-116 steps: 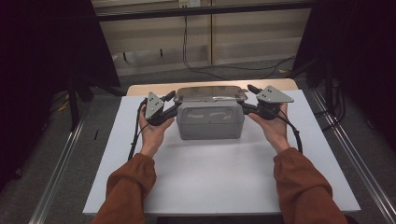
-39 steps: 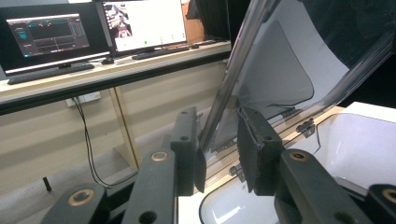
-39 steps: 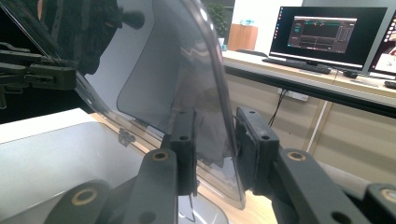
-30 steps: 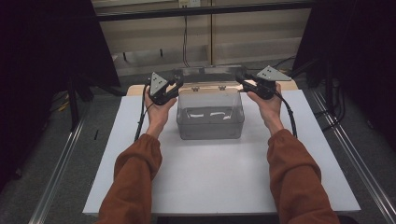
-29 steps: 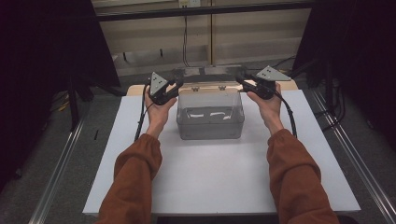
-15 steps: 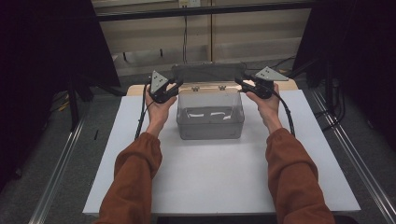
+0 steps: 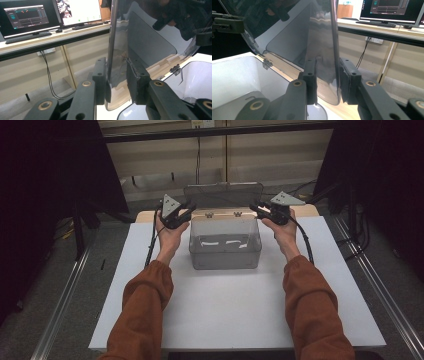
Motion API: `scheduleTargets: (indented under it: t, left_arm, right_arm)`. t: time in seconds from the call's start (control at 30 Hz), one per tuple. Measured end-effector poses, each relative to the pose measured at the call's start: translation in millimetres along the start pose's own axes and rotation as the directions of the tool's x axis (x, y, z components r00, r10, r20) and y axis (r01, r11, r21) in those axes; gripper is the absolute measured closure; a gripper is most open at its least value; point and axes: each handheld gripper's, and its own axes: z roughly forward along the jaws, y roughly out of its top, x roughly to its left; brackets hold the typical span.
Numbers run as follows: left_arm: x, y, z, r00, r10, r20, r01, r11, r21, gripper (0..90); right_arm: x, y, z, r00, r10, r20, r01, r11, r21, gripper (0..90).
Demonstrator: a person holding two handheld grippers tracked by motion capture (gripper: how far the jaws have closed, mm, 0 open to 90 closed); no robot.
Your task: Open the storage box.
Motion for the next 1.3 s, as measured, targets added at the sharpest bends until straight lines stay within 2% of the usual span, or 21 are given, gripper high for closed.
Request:
scheduleTargets:
  t: [0.03,0.07,0.17,0.27,0.37,0.53,0.73,0.87,1.3]
  left_arm:
    - [1.0,-0.2,0.5,1.0,0.004,0.002,-0.004,1.0,0.001,70.4]
    - [0.5,-0.8,1.9,0.9999,-0.01,-0.002,0.01,0.9999,-0.003,70.5]
    - [2.0,-5.5,4.6,1.0,0.004,0.004,-0.004,0.9995,0.032,70.2]
    - [1.2,-13.3,9.2,0.9986,-0.052,-0.001,0.052,0.9979,0.039,67.6]
    - [0.5,-17.2,13.0,0.9976,-0.07,0.004,0.069,0.9969,0.038,67.4]
    - [2.7,-17.0,13.3,0.9982,-0.06,-0.006,0.06,0.9972,0.044,66.7]
    - [6.0,-19.7,14.8,0.9966,-0.082,-0.009,0.082,0.9955,0.047,61.9]
    - [5.4,-20.8,17.9,0.9956,-0.093,0.016,0.092,0.9942,0.057,65.4]
    - [8.0,-18.4,21.8,0.9942,-0.106,0.017,0.104,0.9915,0.078,70.4]
  right_arm:
    - [-0.3,-0.3,0.7,1.0,0.005,-0.002,-0.005,1.0,-0.003,69.9]
    - [-0.4,-0.5,1.3,0.9999,0.011,-0.001,-0.011,1.0,-0.006,70.0]
    - [-1.0,-0.9,1.4,0.9998,0.019,-0.005,-0.019,1.0,-0.005,70.1]
    - [-1.6,-1.0,1.8,0.9998,0.02,-0.008,-0.02,1.0,-0.008,70.3]
    - [-2.3,-0.9,1.8,0.9998,0.017,-0.009,-0.017,1.0,-0.002,70.9]
    - [-4.0,-1.1,4.0,0.9996,0.028,-0.003,-0.028,1.0,-0.007,71.4]
    - [-5.2,0.0,6.8,0.9996,0.03,0.003,-0.03,1.0,-0.004,72.3]
    - [-6.3,-0.3,8.0,0.9995,0.032,-0.001,-0.032,0.999,-0.005,72.6]
    - [-9.4,-6.0,11.1,0.9988,0.048,-0.001,-0.048,0.999,0.017,73.8]
